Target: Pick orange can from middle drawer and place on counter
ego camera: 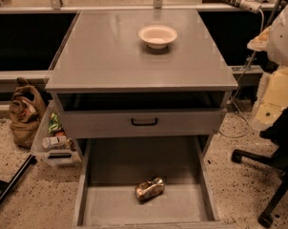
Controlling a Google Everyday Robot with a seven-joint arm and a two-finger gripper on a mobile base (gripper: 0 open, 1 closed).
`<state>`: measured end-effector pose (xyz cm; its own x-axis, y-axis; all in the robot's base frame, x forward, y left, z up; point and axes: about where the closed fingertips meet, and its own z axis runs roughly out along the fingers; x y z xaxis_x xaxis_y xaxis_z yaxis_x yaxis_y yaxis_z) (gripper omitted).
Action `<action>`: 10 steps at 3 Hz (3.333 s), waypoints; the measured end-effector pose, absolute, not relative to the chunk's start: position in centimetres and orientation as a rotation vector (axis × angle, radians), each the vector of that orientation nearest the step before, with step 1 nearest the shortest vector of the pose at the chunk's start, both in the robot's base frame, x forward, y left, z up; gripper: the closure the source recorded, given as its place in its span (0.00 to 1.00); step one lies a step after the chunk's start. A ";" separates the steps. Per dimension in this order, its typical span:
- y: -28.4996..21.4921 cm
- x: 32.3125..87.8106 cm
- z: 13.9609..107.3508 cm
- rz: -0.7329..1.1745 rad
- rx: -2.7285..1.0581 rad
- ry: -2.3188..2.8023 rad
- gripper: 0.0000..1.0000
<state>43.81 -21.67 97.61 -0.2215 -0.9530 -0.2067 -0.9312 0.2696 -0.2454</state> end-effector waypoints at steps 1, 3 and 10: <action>-21.7 43.8 97.6 -0.098 -1.725 2.232 0.00; -18.7 45.3 89.7 0.015 -1.659 2.224 0.00; -11.3 47.3 67.8 0.368 -1.543 2.094 0.00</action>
Offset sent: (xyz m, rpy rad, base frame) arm 0.0197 0.0291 -0.0690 0.0846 -0.0027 0.0112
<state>47.29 -11.31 67.75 -0.2250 -0.8067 -0.5465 -0.9446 0.3182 -0.0807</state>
